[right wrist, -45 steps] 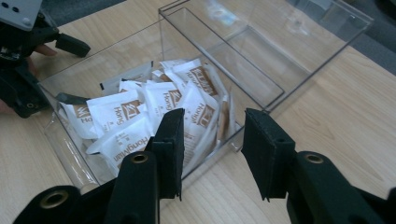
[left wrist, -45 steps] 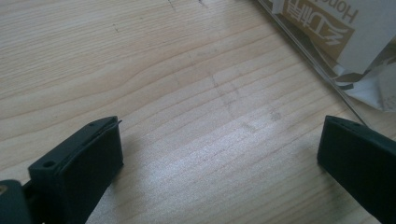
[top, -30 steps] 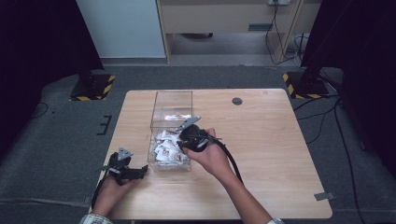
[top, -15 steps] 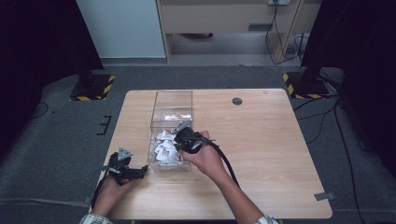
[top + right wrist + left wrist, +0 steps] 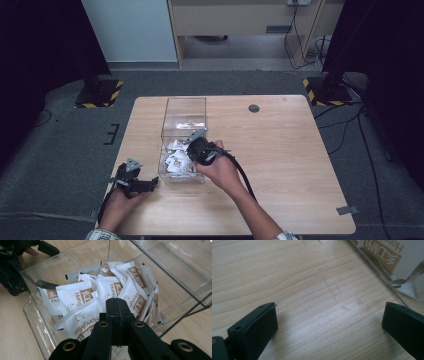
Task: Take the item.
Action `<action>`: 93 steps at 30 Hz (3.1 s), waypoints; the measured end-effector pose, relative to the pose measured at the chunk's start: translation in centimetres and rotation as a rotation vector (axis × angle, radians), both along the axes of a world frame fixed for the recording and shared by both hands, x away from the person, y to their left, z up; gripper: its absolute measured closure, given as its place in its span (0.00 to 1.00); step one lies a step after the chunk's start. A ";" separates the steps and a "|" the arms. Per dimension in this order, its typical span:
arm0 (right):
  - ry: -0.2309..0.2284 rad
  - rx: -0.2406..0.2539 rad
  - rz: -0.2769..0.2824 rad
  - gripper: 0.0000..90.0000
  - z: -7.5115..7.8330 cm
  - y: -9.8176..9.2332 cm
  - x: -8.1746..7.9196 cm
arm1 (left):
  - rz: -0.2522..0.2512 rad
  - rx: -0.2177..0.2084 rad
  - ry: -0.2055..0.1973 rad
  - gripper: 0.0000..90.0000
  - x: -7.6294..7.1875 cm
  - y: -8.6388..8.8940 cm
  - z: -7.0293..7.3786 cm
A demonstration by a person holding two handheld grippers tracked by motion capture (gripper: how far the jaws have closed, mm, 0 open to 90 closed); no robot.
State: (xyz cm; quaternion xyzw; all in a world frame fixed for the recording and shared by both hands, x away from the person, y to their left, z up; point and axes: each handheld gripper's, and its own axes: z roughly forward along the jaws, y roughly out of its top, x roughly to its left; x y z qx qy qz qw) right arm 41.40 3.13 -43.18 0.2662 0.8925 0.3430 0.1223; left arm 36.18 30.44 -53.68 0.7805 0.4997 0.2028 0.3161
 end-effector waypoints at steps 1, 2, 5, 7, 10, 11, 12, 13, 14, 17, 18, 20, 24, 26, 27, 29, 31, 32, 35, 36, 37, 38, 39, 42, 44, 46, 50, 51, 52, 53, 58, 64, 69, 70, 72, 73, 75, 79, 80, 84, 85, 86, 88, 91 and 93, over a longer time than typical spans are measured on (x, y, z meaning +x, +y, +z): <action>-0.004 0.008 0.001 1.00 0.1 -0.1 0.0 | 0.000 0.000 0.000 0.00 0.0 0.0 0.0; -0.005 0.014 0.003 1.00 0.3 -0.1 -0.1 | 0.000 0.000 0.000 0.00 0.0 0.0 0.0; -0.011 0.024 0.007 1.00 0.8 -0.4 -0.3 | 0.000 0.000 0.000 0.00 0.0 0.0 0.0; -0.014 0.040 0.003 1.00 1.2 -0.6 -0.4 | 0.000 0.000 0.000 0.00 0.0 0.0 0.0; -0.021 0.053 0.005 1.00 1.6 -0.8 -0.5 | 0.000 0.000 0.000 0.00 0.0 0.0 0.0; -0.022 0.058 0.003 1.00 1.7 -0.8 -0.5 | 0.000 0.000 0.000 0.00 0.0 0.0 0.0; -0.023 0.064 0.007 1.00 1.9 -0.9 -0.5 | 0.000 0.000 0.000 0.00 0.0 0.0 0.0; -0.024 0.071 0.005 1.00 2.0 -0.9 -0.6 | 0.000 0.000 0.000 0.00 0.0 0.0 0.0; -0.025 0.077 0.003 1.00 2.1 -1.0 -0.6 | 0.000 0.000 0.000 0.00 0.0 0.0 0.0; -0.039 0.087 0.000 1.00 2.5 -1.1 -0.5 | 0.000 0.000 0.000 0.00 0.0 0.0 0.0; -0.036 0.092 -0.004 1.00 2.6 -1.0 -0.5 | 0.000 0.000 0.000 0.00 0.0 0.0 0.0; -0.042 0.097 -0.004 1.00 2.9 -1.0 -0.5 | 0.000 0.000 0.000 0.00 0.0 0.0 0.0; -0.052 0.100 0.002 1.00 3.4 -1.0 -0.6 | 0.000 0.000 0.000 0.00 0.0 0.0 0.0; -0.054 0.101 0.000 1.00 3.6 -1.1 -0.7 | 0.000 0.000 0.000 0.00 0.0 0.0 0.0; -0.056 0.099 -0.001 1.00 3.6 -1.2 -0.7 | 0.000 0.000 0.000 0.00 0.0 0.0 0.0; -0.057 0.102 -0.007 1.00 3.7 -1.4 -0.7 | 0.000 0.000 0.000 0.00 0.0 0.0 0.0; -0.054 0.108 -0.011 1.00 3.9 -1.6 -0.7 | 0.000 0.000 0.000 0.00 0.0 0.0 0.0; -0.058 0.112 -0.014 1.00 4.0 -1.8 -0.6 | 0.000 0.000 0.000 0.00 0.0 0.0 0.0; -0.059 0.120 -0.021 1.00 4.4 -2.1 -0.6 | 0.000 0.000 0.000 0.00 0.0 0.0 0.0; -0.061 0.120 -0.022 1.00 4.5 -2.2 -0.6 | 0.000 0.000 0.000 0.00 0.0 0.0 0.0; -0.061 0.122 -0.023 1.00 4.6 -2.3 -0.5 | 0.000 0.000 0.000 0.00 0.0 0.0 0.0; -0.062 0.126 -0.027 1.00 4.8 -2.4 -0.5 | 0.000 0.000 0.000 0.00 0.0 0.0 0.0; -0.063 0.129 -0.028 1.00 4.9 -2.5 -0.5 | 0.000 0.000 0.000 0.00 0.0 0.0 0.0; -0.065 0.137 -0.035 1.00 5.2 -2.7 -0.5 | 0.000 0.000 0.000 0.00 0.0 0.0 0.0; -0.072 0.140 -0.032 1.00 5.5 -2.9 -0.5 | 0.000 0.000 0.000 0.00 0.0 0.0 0.0; -0.071 0.141 -0.033 1.00 5.7 -2.9 -0.5 | 0.000 0.000 0.000 0.00 0.0 0.0 0.0; -0.072 0.140 -0.033 1.00 6.0 -3.0 -0.5 | 0.000 0.000 0.000 0.00 0.0 0.0 0.0; -0.071 0.137 -0.035 1.00 6.1 -3.0 -0.6 | 0.000 0.000 0.000 0.00 0.0 0.0 0.0; -0.071 0.137 -0.035 1.00 6.1 -3.0 -0.5 | 0.000 0.000 0.000 0.00 0.0 0.0 0.0; -0.071 0.136 -0.034 1.00 6.2 -3.0 -0.5 | 0.000 0.000 0.000 0.00 0.0 0.0 0.0; -0.082 0.138 -0.031 1.00 6.6 -3.0 -0.5 | 0.000 0.000 0.000 0.00 0.0 0.0 0.0; -0.084 0.139 -0.031 1.00 7.2 -3.2 -0.5 | 0.000 0.000 0.000 0.00 0.0 0.0 0.0; -0.087 0.148 -0.032 1.00 7.6 -3.5 -0.5 | 0.000 0.000 0.000 0.00 0.0 0.0 0.0; -0.089 0.148 -0.033 1.00 7.7 -3.5 -0.5 | 0.000 0.000 0.000 0.00 0.0 0.0 0.0; -0.091 0.146 -0.036 1.00 7.8 -3.7 -0.5 | 0.000 0.000 0.000 0.00 0.0 0.0 0.0; -0.094 0.146 -0.038 1.00 7.8 -3.8 -0.6 | 0.000 0.000 0.000 0.00 0.0 0.0 0.0; -0.095 0.147 -0.039 1.00 8.0 -4.0 -0.6 | 0.000 0.000 0.000 0.00 0.0 0.0 0.0; -0.103 0.150 -0.043 1.00 8.3 -4.5 -0.5 | 0.000 0.000 0.000 0.00 0.0 0.0 0.0; -0.102 0.153 -0.046 1.00 8.4 -4.6 -0.5 | 0.000 0.000 0.000 0.00 0.0 0.0 0.0; -0.104 0.160 -0.056 1.00 8.8 -5.1 -0.5 | 0.000 0.000 0.000 0.00 0.0 0.0 0.0; -0.105 0.163 -0.057 1.00 8.8 -5.2 -0.4 | 0.000 0.000 0.000 0.00 0.0 0.0 0.0; -0.106 0.165 -0.059 1.00 8.9 -5.4 -0.4 | 0.000 0.000 0.000 0.00 0.0 0.0 0.0; -0.106 0.162 -0.065 1.00 8.9 -5.6 -0.3 | 0.000 0.000 0.000 0.00 0.0 0.0 0.0; -0.110 0.161 -0.069 1.00 9.0 -6.0 -0.3 | 0.000 0.000 0.000 0.00 0.0 0.0 0.0; -0.109 0.162 -0.076 1.00 9.1 -6.2 -0.3 | 0.000 0.000 0.000 0.00 0.0 0.0 0.0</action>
